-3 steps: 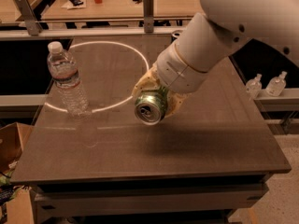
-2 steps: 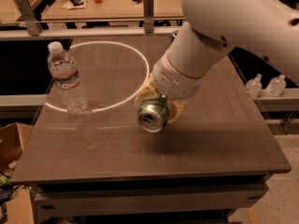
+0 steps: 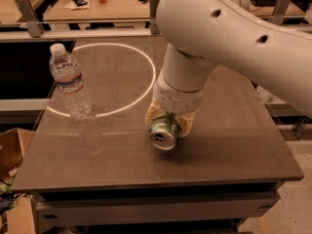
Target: Knock green can over
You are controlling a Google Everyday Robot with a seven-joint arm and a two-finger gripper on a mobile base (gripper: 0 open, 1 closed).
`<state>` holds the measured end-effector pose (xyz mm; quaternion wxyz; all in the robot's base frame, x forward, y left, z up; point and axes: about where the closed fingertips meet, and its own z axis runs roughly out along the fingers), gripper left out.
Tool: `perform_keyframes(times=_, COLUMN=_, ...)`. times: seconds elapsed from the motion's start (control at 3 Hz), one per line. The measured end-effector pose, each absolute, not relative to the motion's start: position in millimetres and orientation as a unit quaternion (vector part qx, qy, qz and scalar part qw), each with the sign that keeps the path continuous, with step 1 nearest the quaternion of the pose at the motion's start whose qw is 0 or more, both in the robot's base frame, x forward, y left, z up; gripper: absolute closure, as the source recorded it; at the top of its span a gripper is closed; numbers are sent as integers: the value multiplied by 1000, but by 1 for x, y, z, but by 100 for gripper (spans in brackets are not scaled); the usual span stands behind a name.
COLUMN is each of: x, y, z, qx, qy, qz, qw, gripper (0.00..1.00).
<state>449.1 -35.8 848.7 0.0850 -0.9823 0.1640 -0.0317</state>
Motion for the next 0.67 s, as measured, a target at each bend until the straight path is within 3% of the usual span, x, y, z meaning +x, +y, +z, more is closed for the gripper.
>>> perform_keyframes(times=0.33, x=442, y=-39, z=841, qx=-987, qy=154, qz=-31, qw=46, gripper=100)
perform_keyframes(times=0.67, x=442, y=-39, z=841, qx=-987, qy=153, qz=-32, qw=46, gripper=83)
